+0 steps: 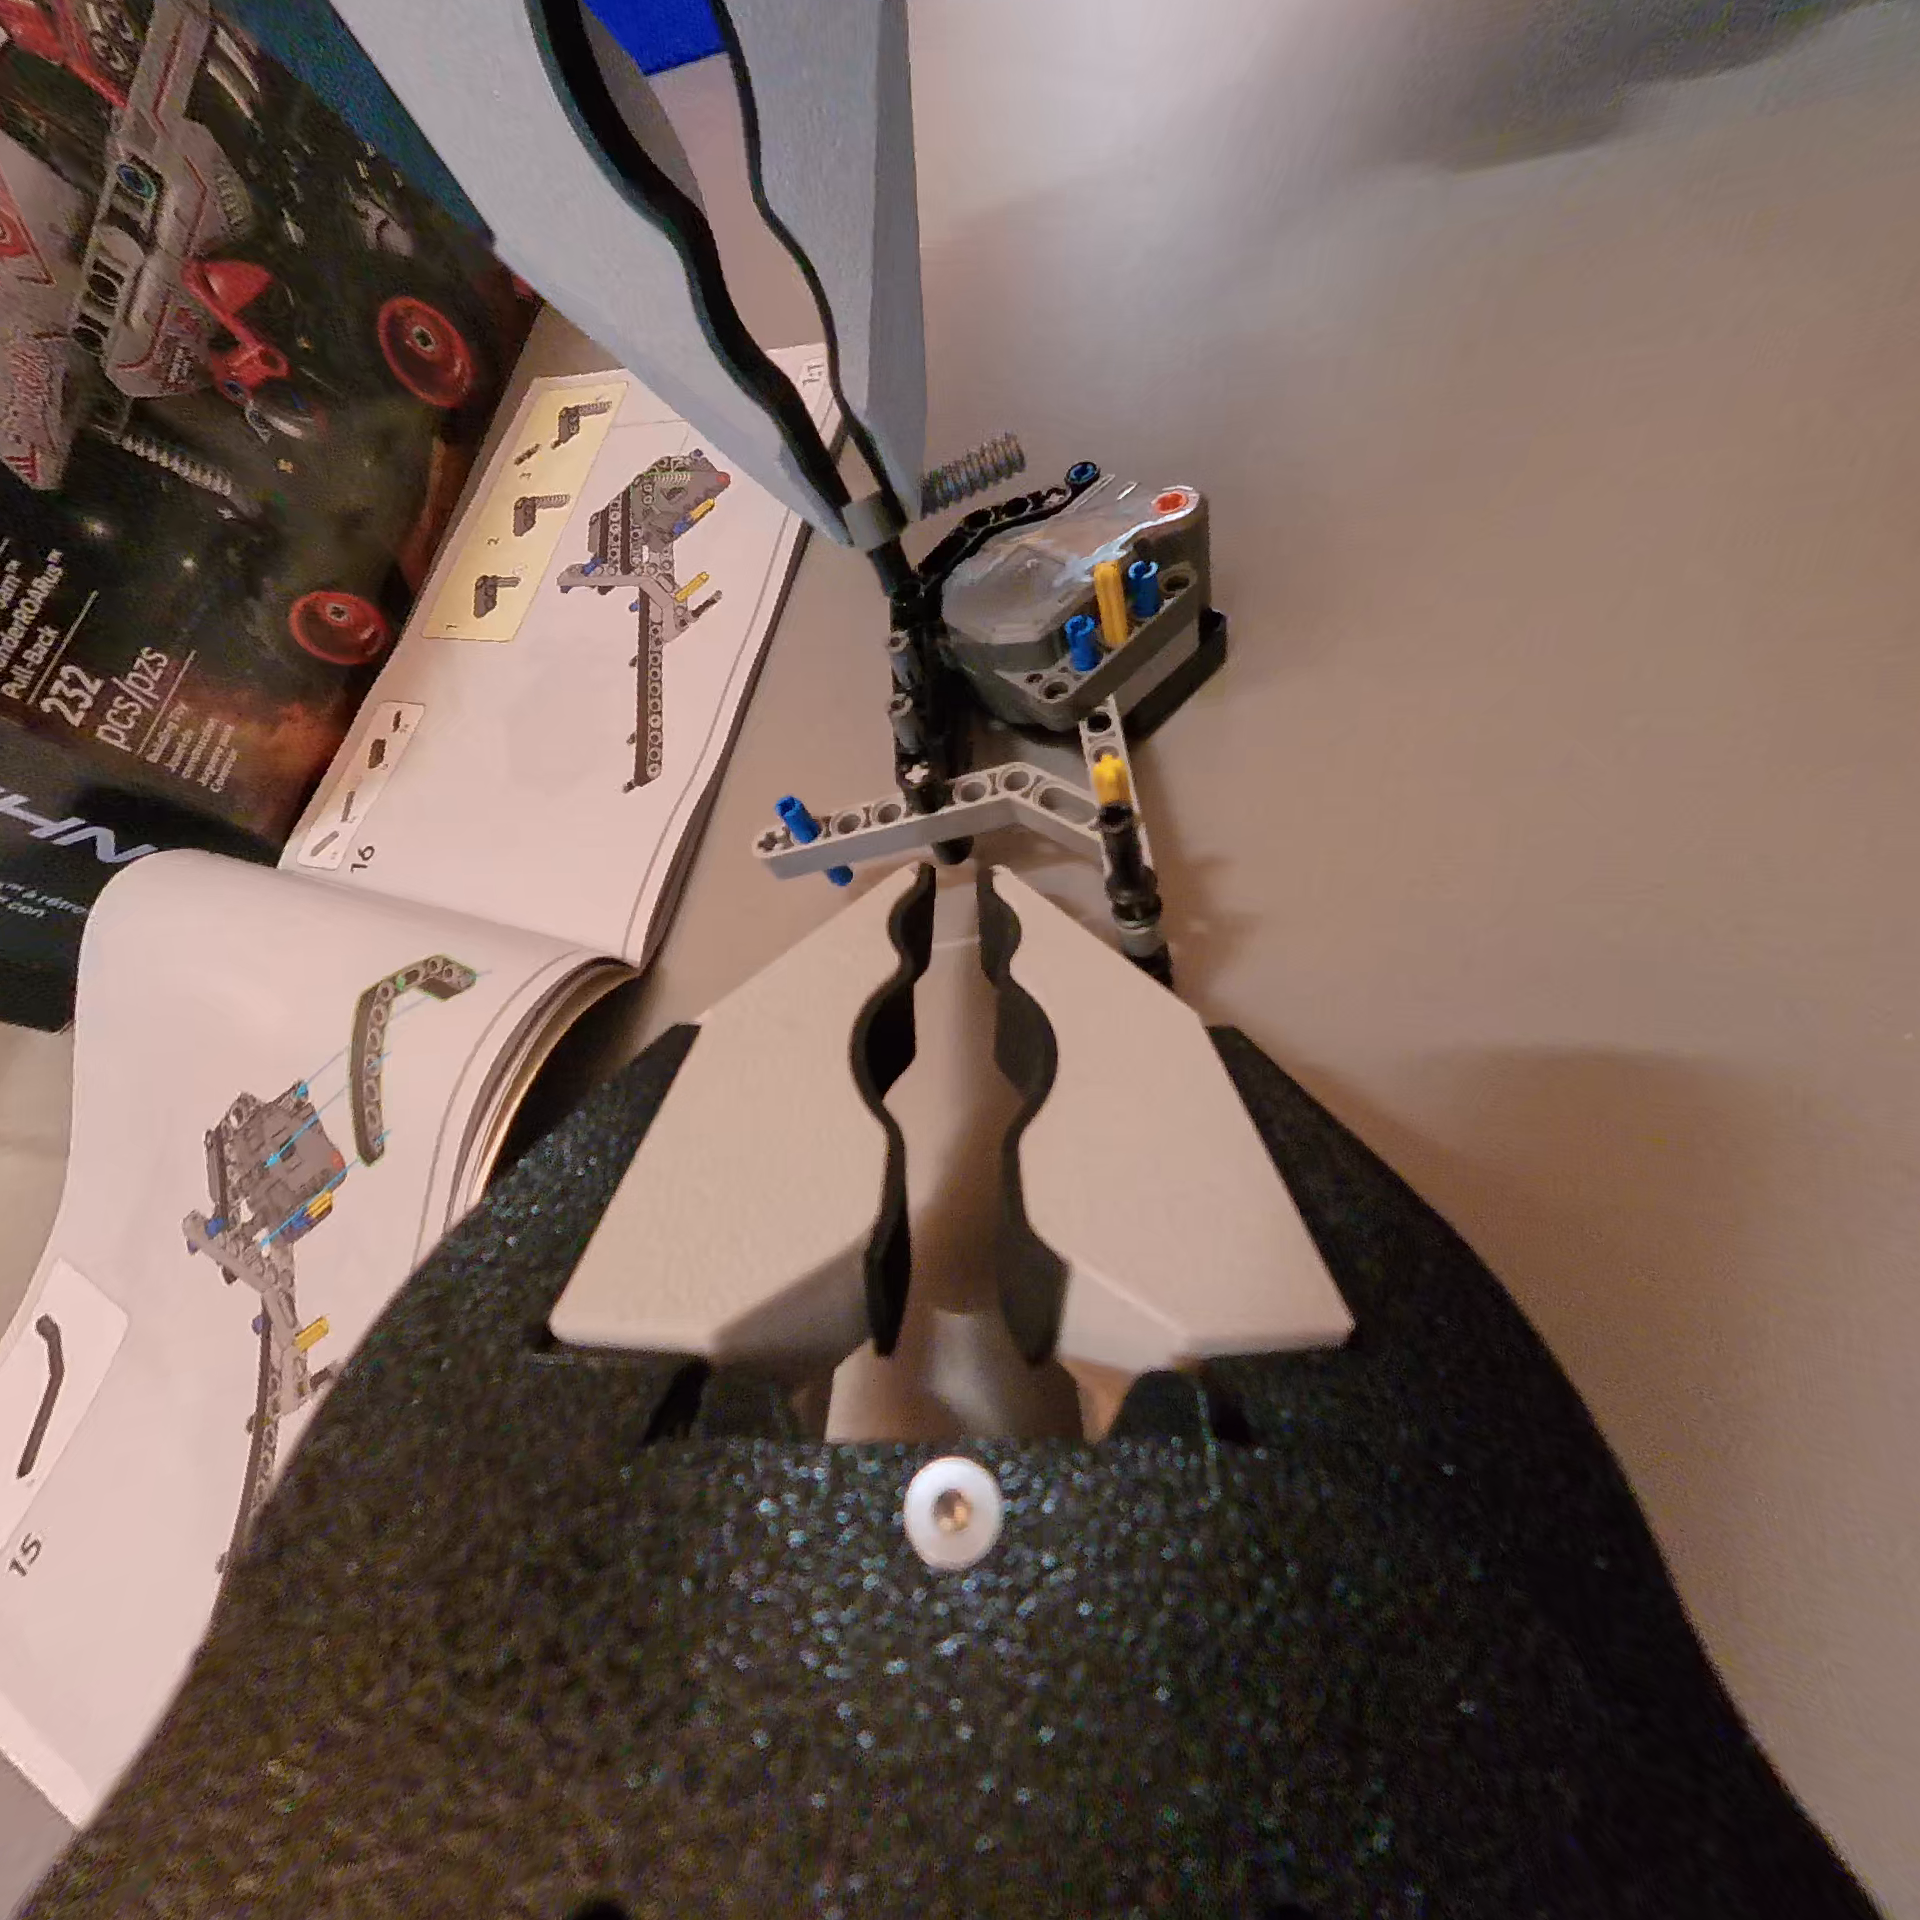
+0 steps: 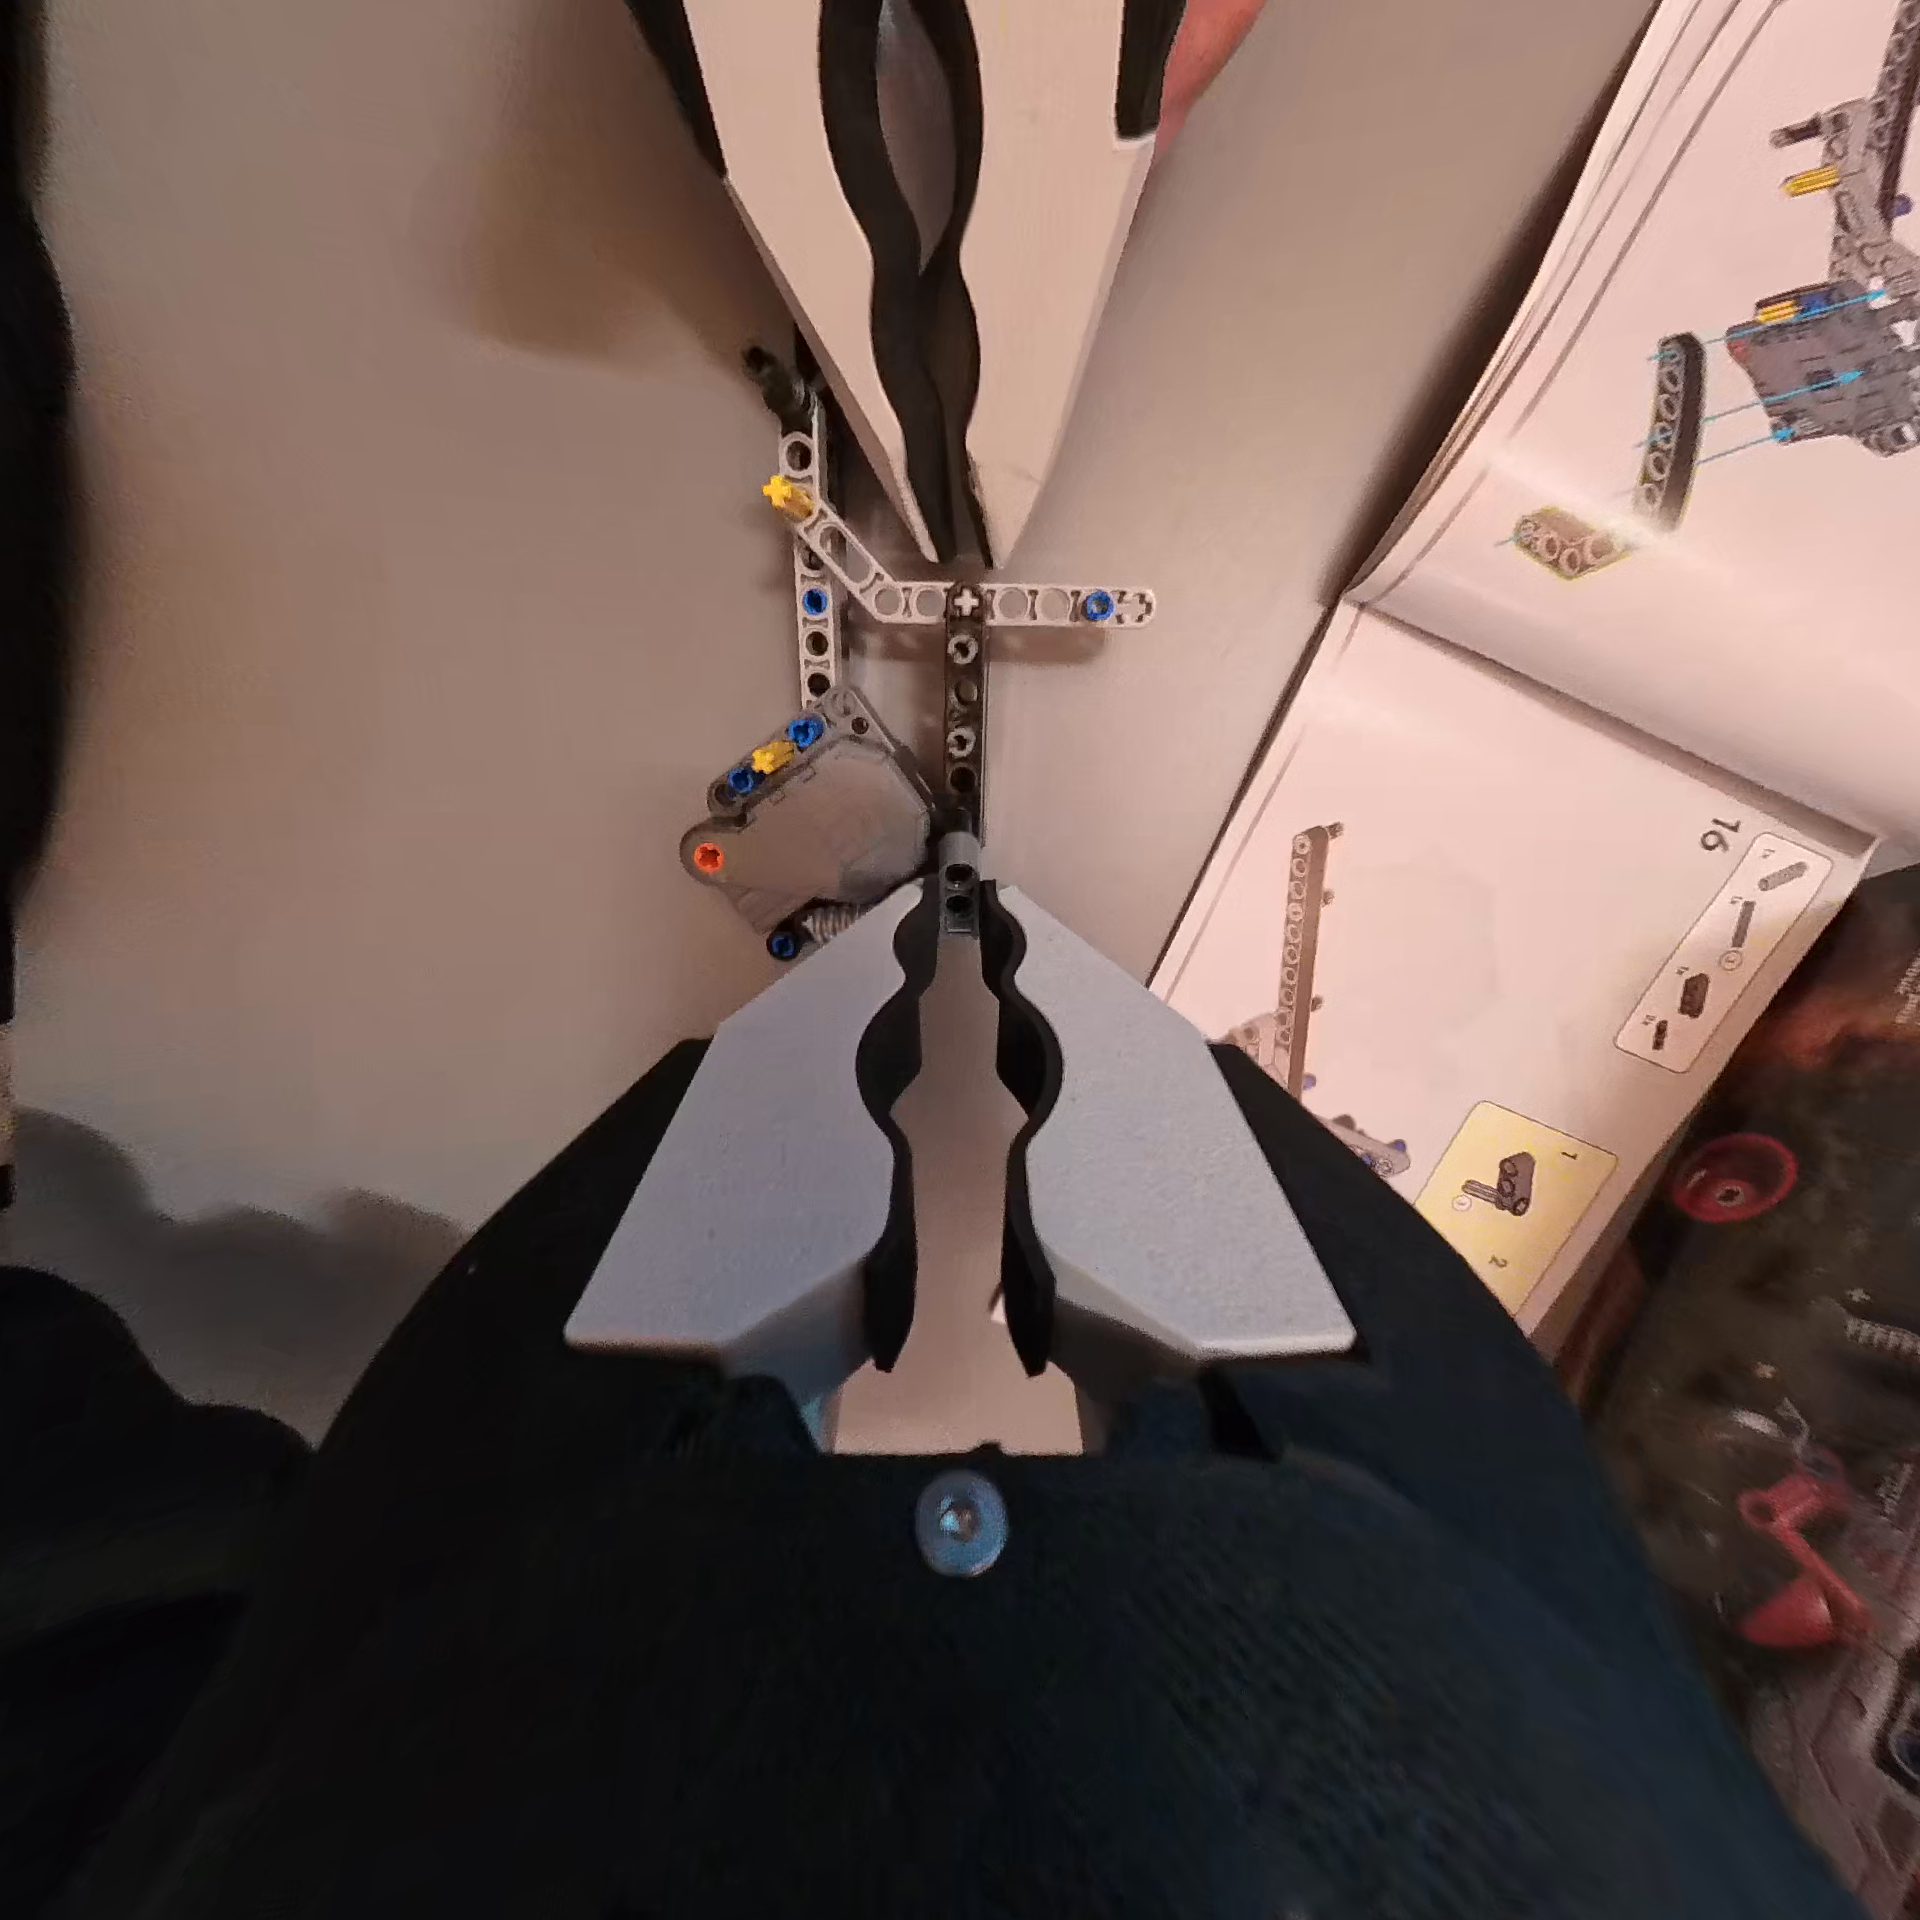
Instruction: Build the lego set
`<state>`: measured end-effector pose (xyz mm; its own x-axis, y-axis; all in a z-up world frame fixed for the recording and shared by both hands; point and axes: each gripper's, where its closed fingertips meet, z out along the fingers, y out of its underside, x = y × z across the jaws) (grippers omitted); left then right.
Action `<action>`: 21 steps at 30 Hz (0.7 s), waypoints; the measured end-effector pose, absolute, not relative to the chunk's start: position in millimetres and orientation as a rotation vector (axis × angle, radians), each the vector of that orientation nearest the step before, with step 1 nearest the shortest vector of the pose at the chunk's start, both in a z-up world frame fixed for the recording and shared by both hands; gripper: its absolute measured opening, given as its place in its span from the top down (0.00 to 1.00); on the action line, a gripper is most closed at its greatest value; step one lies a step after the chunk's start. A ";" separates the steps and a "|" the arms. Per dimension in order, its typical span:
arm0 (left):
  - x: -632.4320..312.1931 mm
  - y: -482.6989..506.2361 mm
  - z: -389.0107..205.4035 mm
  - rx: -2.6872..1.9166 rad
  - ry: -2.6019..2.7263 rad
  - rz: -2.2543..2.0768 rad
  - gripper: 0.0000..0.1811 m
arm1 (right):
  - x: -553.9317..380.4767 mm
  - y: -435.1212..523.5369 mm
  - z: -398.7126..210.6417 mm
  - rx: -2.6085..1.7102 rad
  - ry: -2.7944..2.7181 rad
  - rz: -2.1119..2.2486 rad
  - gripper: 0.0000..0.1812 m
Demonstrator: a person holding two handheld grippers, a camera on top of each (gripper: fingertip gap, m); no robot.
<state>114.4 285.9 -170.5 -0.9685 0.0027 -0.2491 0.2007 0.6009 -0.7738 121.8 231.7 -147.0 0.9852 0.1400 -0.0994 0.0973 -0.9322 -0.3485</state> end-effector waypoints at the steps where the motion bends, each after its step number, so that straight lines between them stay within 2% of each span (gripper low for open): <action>1: 114.3 285.8 -170.7 0.166 2.609 -1.304 0.97 | 121.1 232.0 -147.2 -2.795 -0.177 0.184 0.97; 21: 117.2 280.4 -174.5 0.162 2.586 -1.258 0.97 | 122.2 246.7 -151.7 -2.948 -0.317 0.044 0.96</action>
<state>117.2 280.4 -174.5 -0.9599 -0.0133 -0.2801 0.2121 0.6188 -0.7563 122.2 246.7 -151.7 0.9769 0.2135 -0.0104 0.2083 -0.9619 -0.1773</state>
